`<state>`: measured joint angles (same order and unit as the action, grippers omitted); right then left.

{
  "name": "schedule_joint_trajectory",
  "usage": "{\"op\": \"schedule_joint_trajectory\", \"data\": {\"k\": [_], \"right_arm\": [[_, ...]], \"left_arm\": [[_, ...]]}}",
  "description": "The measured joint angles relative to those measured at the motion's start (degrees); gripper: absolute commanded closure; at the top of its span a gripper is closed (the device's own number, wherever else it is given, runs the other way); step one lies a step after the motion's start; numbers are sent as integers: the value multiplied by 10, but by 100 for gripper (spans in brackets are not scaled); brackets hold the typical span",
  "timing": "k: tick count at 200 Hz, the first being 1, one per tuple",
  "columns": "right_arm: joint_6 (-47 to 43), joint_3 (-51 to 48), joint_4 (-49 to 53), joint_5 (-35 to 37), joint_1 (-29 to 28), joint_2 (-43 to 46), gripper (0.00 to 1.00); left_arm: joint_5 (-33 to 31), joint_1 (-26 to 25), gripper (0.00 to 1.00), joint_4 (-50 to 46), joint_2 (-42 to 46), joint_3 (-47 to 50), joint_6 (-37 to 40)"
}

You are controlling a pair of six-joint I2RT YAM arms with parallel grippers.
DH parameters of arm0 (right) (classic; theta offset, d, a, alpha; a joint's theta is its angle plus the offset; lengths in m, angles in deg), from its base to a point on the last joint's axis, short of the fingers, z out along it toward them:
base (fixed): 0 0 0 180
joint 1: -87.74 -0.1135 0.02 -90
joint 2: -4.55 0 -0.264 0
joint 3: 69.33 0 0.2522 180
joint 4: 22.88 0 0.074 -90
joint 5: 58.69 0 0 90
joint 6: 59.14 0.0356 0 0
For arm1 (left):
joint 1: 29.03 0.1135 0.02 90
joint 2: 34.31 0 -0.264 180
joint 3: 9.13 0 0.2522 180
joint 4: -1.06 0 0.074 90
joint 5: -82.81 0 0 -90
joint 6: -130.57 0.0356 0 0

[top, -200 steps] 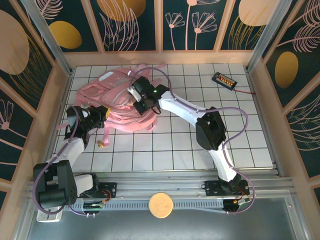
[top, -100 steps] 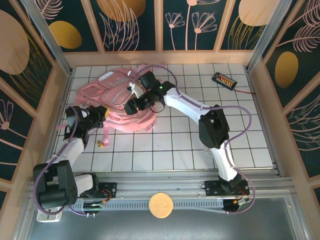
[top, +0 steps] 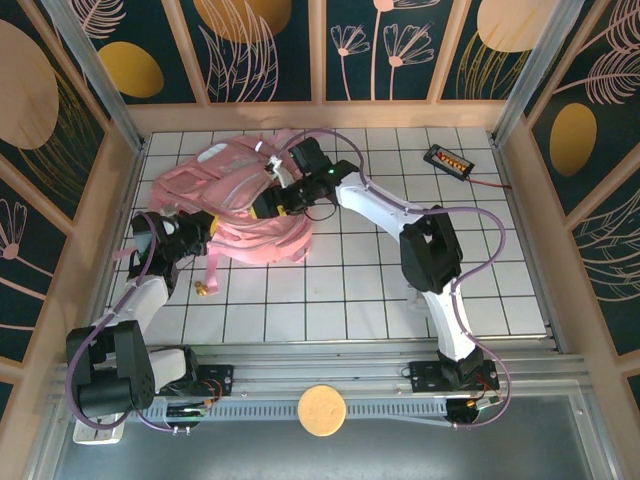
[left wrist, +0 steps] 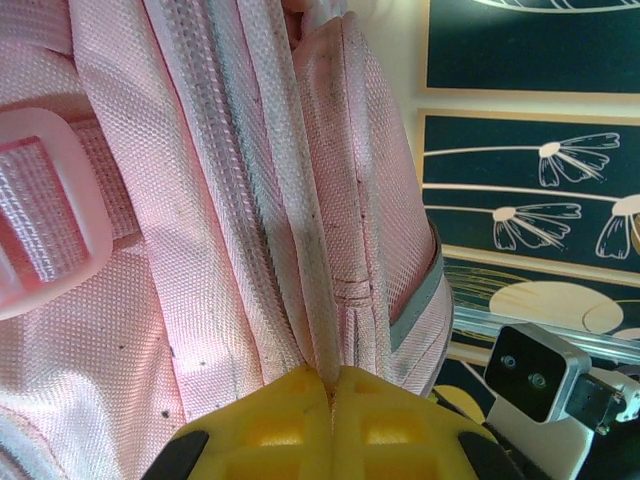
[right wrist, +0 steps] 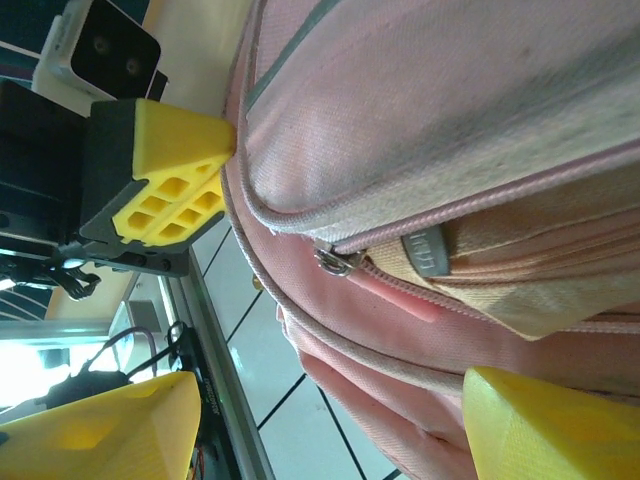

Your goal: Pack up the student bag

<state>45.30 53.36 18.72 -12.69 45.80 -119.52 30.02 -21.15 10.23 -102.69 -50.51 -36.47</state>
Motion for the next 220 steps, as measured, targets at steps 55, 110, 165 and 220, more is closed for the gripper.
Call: {"op": "schedule_joint_trajectory", "data": {"k": [55, 110, 165, 220], "right_arm": [[30, -9, -31, 12, -8, -7, 32], [46, -9, -56, 26, -12, -16, 34], [42, -7, -49, 76, -24, -19, 51], [23, 33, -5, 148, -47, -41, 60]], "left_arm": [[-2, -9, 100, 5, -5, -5, -7], [-4, -14, 100, 7, -5, -5, -12], [-9, -16, 100, 8, -6, -5, -13], [-13, -19, 100, 8, -7, -5, -15]]}}
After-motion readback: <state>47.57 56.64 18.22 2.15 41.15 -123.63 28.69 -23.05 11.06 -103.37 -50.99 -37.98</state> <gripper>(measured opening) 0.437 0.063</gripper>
